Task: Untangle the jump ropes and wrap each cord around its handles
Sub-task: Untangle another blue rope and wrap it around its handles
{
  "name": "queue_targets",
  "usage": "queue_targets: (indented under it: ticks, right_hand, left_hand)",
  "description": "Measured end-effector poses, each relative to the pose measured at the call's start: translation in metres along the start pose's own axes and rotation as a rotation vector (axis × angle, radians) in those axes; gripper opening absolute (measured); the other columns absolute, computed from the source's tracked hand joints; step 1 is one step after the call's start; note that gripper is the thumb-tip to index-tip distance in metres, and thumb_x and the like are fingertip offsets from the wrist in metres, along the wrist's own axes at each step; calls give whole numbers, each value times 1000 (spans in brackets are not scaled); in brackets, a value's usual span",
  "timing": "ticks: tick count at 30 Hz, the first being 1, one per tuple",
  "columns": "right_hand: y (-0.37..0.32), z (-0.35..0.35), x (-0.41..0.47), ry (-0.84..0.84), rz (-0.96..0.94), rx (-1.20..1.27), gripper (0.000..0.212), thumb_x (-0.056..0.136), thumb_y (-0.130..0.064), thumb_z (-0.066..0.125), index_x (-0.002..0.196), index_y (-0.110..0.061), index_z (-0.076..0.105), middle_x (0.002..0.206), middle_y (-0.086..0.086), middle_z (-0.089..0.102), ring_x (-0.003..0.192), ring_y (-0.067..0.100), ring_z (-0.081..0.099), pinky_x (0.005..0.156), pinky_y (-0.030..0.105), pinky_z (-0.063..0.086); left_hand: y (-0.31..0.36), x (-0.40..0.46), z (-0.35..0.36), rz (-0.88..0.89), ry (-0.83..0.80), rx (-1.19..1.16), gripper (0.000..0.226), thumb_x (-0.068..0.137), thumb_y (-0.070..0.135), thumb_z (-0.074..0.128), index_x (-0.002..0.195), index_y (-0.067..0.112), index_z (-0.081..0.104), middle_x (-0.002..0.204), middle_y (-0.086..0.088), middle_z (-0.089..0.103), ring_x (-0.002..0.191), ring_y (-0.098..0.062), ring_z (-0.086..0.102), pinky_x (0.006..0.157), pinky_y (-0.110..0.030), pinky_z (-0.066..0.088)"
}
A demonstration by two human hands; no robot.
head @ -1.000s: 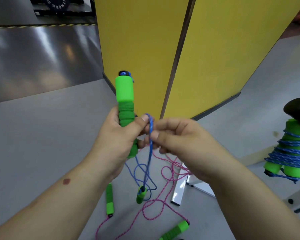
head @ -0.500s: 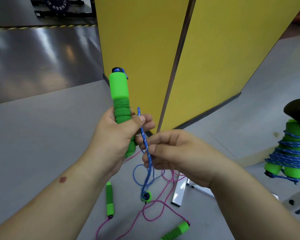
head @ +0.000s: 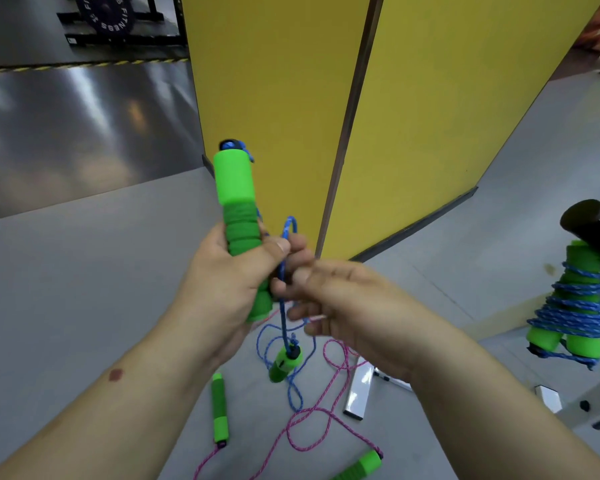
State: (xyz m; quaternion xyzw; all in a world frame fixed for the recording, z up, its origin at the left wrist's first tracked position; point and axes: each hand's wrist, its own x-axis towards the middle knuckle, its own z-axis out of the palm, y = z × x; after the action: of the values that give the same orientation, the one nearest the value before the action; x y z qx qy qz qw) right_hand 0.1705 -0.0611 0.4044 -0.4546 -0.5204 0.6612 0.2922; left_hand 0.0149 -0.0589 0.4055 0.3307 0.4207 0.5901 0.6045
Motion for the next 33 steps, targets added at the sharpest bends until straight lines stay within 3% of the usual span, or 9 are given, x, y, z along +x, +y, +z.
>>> queue_targets:
  ticks: [3, 7, 11, 16, 18, 21, 23, 29, 33]
  right_hand:
    - [1, 1, -2, -26, -9, -222, 15, 96, -12, 64, 107, -18, 73, 95, -1, 78, 76, 4, 63, 72, 27, 46]
    - [-5, -3, 5, 277, -223, -3, 15, 96, -7, 62, 106, -9, 73, 82, 0, 76, 65, 7, 58, 62, 22, 45]
    - [-11, -6, 3, 397, -287, 204, 17, 95, -5, 63, 110, -6, 71, 84, 2, 77, 55, 7, 59, 49, 18, 47]
    - [2, -6, 9, 253, -143, 110, 23, 99, -30, 60, 108, -14, 73, 90, 1, 74, 79, 14, 62, 69, 28, 47]
    - [7, -6, 9, 91, -56, -7, 30, 95, -37, 57, 107, -16, 74, 95, -1, 75, 88, 14, 62, 80, 33, 45]
    - [9, -6, 6, -13, -46, -196, 19, 98, -20, 59, 107, -15, 75, 100, 1, 77, 96, 17, 70, 97, 40, 51]
    - [10, -5, 6, 79, -55, -264, 15, 98, -15, 61, 101, -15, 75, 91, 2, 78, 88, 16, 71, 91, 39, 56]
    - [5, -2, 10, 445, -255, 74, 15, 100, -17, 60, 96, -16, 75, 71, -1, 67, 71, 16, 62, 74, 47, 50]
    - [-9, -6, 10, 520, -348, 377, 15, 101, -18, 57, 101, -14, 72, 70, 0, 62, 64, 13, 56, 63, 28, 50]
  left_hand:
    - [4, 3, -6, -9, 45, -32, 21, 98, -3, 58, 93, 15, 49, 89, -11, 77, 89, -26, 78, 42, -22, 47]
    - [-2, -1, -7, -42, -61, 100, 19, 97, 3, 61, 92, 16, 48, 88, -1, 78, 80, -16, 76, 43, -20, 42]
    - [-14, -13, 4, -20, -182, 262, 25, 93, -6, 65, 95, 16, 53, 69, 4, 69, 70, -17, 75, 44, -23, 44]
    - [-11, -5, 5, 44, -52, 183, 27, 90, -8, 66, 89, 16, 52, 71, -4, 65, 54, -12, 62, 44, -22, 45]
    - [-8, -1, 0, 33, -10, 105, 26, 91, -6, 66, 90, 15, 52, 80, -7, 71, 62, -14, 68, 44, -23, 45]
    - [-7, 1, -4, -2, 17, 87, 24, 93, -3, 66, 92, 18, 54, 88, -7, 77, 79, -23, 76, 45, -23, 46]
    - [-8, 2, -6, 4, 21, 120, 24, 93, -1, 67, 92, 18, 54, 88, -6, 78, 82, -23, 77, 45, -21, 46]
    - [-14, -2, -10, 60, -76, 451, 22, 89, 17, 77, 96, 26, 58, 82, 8, 73, 79, -18, 74, 52, -27, 51]
    - [-22, -14, -5, 38, -217, 804, 40, 73, 41, 89, 98, 44, 58, 91, 20, 72, 79, 2, 69, 68, -27, 55]
